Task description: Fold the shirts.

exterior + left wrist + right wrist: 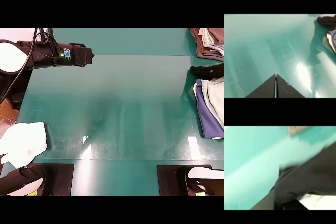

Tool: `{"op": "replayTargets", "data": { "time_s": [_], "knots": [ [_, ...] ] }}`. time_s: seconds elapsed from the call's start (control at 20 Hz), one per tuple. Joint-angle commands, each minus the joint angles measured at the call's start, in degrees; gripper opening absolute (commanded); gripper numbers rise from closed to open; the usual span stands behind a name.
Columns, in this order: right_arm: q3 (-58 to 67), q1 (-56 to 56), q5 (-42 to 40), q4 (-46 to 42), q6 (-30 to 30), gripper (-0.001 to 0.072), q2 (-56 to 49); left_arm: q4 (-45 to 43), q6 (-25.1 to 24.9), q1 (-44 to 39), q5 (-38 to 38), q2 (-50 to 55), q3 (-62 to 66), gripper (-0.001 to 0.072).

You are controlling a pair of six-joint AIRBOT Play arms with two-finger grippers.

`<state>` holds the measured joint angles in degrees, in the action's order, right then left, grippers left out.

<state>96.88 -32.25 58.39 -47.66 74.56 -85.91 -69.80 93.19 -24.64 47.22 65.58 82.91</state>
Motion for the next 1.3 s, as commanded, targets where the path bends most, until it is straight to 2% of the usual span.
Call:
{"op": "replayTargets", "data": {
  "time_s": [0.0, 0.4, 0.85, 0.9, 1.0, 1.05, 1.15, 1.25],
  "knots": [
    [0.02, -1.33, -2.12, 1.46, -0.07, 0.0014, 4.52, 0.0, -0.04, -0.02, -0.09, 0.0, -0.02, 0.0026],
    [-3.26, -7.32, 10.19, -1.9, 0.76, 0.0014, 12.61, -0.02, -0.17, -0.02, 0.85, 0.0, -0.02, 0.0025],
    [-36.04, -15.26, 13.49, -25.05, 2.19, 0.0017, 30.86, -0.13, -0.7, -0.02, 1.49, 0.0, -0.02, 0.0026],
    [-38.8, -16.63, 14.01, -26.01, 2.51, 0.0058, 32.26, -0.24, -0.68, -0.02, 1.49, 0.0, -0.02, 0.0026],
    [-42.56, -19.43, 14.25, -25.9, 2.6, 0.0452, 33.97, -0.26, -0.7, -0.02, 1.68, 0.0, -0.02, 0.0026],
    [-43.23, -20.52, 14.91, -25.83, 2.69, 0.0518, 34.27, -0.26, -0.68, -0.02, 1.77, 0.0, -0.02, 0.0026],
    [-42.14, -21.03, 16.65, -24.63, 3.58, 0.0518, 34.32, -0.26, -0.68, -0.02, 1.86, 0.0, -0.02, 0.0026],
    [-38.86, -19.04, 16.96, -19.32, 3.58, 0.0517, 34.32, -0.26, -0.68, -0.02, 2.01, 0.0, -0.02, 0.0026]
  ]
}}
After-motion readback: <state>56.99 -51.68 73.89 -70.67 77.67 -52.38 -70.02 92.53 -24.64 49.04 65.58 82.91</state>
